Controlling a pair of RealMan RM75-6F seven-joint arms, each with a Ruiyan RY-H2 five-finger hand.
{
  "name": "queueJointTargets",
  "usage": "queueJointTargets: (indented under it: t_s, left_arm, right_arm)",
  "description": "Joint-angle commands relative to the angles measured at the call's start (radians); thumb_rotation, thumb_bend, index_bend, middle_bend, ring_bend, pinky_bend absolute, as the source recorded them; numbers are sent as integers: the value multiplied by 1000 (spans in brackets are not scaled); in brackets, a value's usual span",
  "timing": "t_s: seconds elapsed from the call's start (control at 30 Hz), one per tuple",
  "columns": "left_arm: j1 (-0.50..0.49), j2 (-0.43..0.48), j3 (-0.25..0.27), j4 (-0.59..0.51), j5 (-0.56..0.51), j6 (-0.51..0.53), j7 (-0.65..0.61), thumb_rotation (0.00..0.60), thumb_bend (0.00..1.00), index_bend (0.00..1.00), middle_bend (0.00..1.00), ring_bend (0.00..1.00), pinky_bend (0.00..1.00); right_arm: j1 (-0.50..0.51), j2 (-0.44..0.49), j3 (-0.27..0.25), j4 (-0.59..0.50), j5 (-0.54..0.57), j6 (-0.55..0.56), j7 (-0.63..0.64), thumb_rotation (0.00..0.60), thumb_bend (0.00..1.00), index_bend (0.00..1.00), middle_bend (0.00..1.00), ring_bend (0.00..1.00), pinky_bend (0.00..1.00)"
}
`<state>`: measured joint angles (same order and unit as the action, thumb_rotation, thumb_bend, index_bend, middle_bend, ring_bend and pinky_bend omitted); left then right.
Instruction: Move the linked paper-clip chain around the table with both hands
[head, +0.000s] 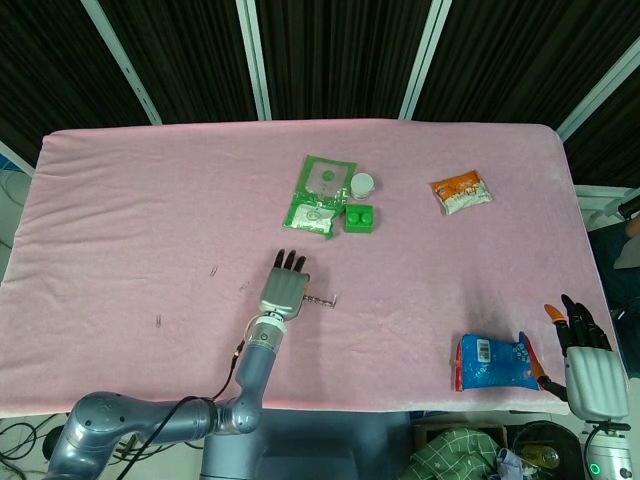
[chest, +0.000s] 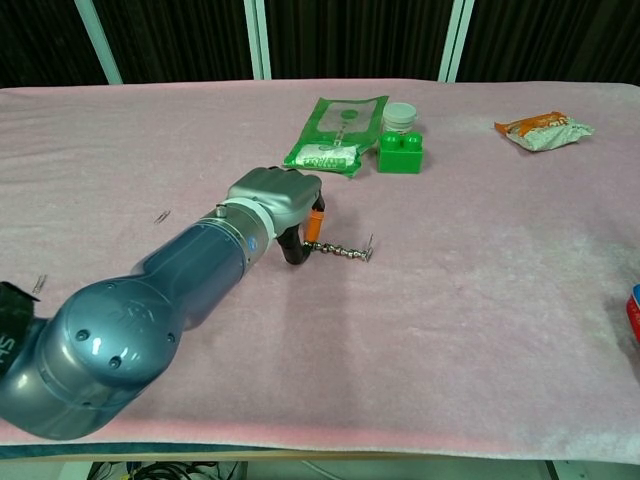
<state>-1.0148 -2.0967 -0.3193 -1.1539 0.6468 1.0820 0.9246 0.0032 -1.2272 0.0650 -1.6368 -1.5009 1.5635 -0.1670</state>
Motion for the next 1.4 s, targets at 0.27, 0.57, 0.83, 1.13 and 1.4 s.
queueJointTargets:
  t_s: [0.27,0.57,0.83,1.13,1.4]
  left_arm:
    - [7,9,-1,3,8,-13,-5,600,404,570,130,0,0]
    - [13,43,-3,-24,25,-14,-10,600,412,583,132,0,0]
    - [24,95,9,-54,33,-25,-7,600,417,587,134,0,0]
    - [33,177,59,-99,87,-15,24,600,418,587,135,0,0]
    - [43,237,74,-136,105,-14,25,600,419,599,140,0,0]
  right_arm:
    - [0,0,0,-3,2,-2,0,600,160,151,0,6,193]
    - [-1,1,0,-5,3,-3,-2,600,161,155,0,6,193]
    - [-1,1,-1,-9,2,-2,-3,600,161,161,0,6,193]
    - [-2,1,-1,-12,1,-1,-6,600,161,162,0,6,193]
    - [-3,1,0,-14,0,1,-10,600,161,164,0,7,193]
